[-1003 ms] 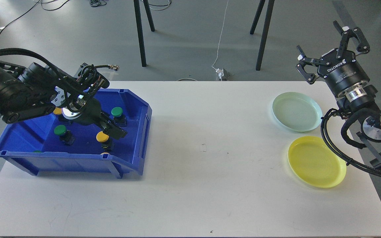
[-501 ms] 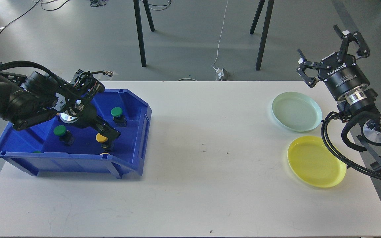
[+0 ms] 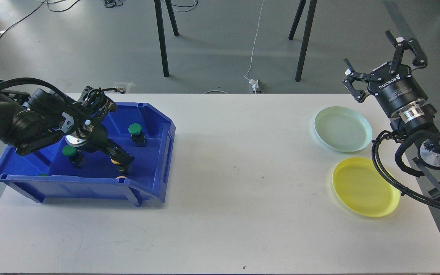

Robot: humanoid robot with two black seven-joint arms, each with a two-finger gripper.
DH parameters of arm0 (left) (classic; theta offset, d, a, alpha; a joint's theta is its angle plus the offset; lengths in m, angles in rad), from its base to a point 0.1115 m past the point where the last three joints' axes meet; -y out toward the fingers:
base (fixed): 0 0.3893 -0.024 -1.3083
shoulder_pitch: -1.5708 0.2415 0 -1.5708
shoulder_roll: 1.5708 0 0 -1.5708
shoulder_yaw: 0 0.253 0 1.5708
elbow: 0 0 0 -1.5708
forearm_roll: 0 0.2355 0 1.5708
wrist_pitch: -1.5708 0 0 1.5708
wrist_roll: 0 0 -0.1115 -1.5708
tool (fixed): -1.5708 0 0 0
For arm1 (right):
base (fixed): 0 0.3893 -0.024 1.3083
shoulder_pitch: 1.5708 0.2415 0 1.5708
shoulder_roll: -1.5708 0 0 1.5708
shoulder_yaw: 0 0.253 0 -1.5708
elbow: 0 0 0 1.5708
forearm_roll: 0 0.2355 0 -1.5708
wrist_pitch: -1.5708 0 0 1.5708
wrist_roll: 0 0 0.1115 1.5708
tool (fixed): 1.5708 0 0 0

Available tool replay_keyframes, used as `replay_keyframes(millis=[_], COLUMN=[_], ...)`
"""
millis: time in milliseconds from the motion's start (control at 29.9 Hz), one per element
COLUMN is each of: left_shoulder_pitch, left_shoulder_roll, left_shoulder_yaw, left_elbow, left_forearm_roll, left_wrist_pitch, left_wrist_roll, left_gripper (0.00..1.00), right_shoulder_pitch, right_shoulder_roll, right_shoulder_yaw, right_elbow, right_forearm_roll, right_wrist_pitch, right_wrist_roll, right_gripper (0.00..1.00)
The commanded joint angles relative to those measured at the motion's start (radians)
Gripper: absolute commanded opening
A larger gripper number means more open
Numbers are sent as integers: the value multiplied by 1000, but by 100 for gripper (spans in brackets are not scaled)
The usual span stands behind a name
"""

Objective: Pass button and place on color plate
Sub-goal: 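Lower the left gripper and grasp a yellow-topped button in the bin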

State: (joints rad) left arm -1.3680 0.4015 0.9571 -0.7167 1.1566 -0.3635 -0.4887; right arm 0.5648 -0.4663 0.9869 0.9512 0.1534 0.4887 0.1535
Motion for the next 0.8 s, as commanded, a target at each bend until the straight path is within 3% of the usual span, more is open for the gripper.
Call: replay_keyframes(millis=[0, 368, 602, 769], left_shoulder_pitch=[16, 43, 53, 66], left_shoulder_roll=[0, -13, -18, -16], left_shoulder_yaw=[0, 3, -1, -8], left_elbow=[2, 31, 71, 77], left_forearm_roll=[0, 2, -1, 0], left_wrist_pitch=[0, 5, 12, 12], left_wrist_roll=[0, 0, 0, 0], left_gripper=[95, 79, 77, 67], right_shoulder_pitch=[-2, -14, -28, -28], right_shoulder_roll=[-2, 0, -3, -5], right_shoulder_yaw=[-1, 1, 1, 2], right_elbow=[-2, -2, 0, -2], right_forearm_roll=[0, 0, 0, 0], right_wrist_pitch=[0, 0, 0, 0], right_wrist_roll=[0, 0, 0, 0], right_gripper=[100, 100, 100, 100])
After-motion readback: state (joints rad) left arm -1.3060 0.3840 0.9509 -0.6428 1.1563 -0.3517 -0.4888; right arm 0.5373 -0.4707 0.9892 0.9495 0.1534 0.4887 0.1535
